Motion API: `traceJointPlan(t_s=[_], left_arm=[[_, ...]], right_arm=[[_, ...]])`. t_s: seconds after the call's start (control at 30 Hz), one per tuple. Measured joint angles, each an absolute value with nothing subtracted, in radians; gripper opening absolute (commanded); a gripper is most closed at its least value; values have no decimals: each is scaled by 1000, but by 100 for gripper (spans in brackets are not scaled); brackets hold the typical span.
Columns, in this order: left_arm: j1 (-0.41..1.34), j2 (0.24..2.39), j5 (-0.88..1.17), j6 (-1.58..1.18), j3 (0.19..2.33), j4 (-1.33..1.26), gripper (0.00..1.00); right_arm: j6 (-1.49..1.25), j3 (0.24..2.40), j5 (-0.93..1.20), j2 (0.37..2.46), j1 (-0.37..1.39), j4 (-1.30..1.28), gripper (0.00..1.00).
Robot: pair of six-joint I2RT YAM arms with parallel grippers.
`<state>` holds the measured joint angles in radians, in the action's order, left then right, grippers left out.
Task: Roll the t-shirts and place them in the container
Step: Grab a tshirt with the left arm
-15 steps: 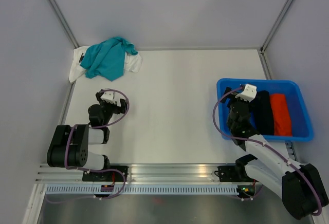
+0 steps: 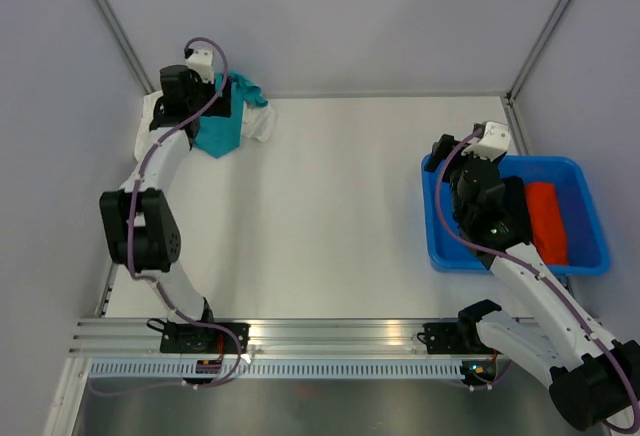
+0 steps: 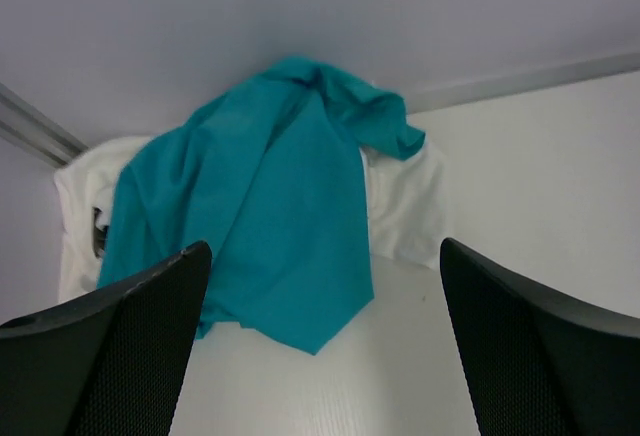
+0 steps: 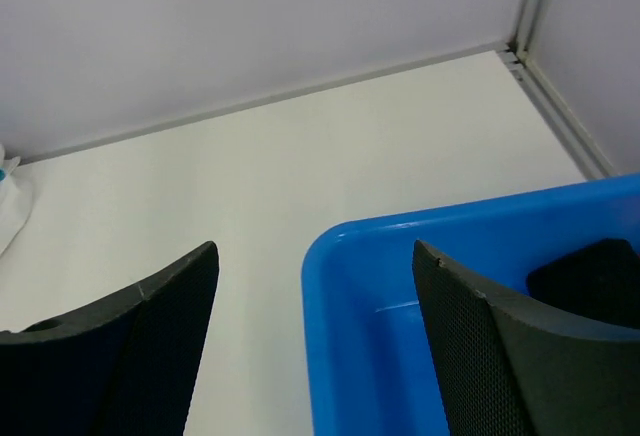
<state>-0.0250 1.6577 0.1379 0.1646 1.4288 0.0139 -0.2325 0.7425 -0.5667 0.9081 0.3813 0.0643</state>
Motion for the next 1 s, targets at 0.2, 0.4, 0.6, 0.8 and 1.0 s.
traceJointPlan(t_s=[0.2, 0.4, 0.6, 0.8, 1.0], left_arm=[[-27, 2038, 106, 185, 1565, 249, 100], [-27, 2191, 82, 204, 1674, 379, 100], [-27, 2258, 27, 204, 1778, 421, 77], [-28, 2277, 28, 221, 1784, 471, 19], [-30, 2236, 65, 249, 1741, 508, 2]], right_arm=[[-239, 768, -448, 909, 382, -4, 84], [-241, 748, -415, 895, 382, -41, 83], [-242, 718, -415, 862, 382, -48, 83], [-243, 718, -416, 832, 382, -53, 81], [-242, 718, -414, 789, 382, -69, 75]])
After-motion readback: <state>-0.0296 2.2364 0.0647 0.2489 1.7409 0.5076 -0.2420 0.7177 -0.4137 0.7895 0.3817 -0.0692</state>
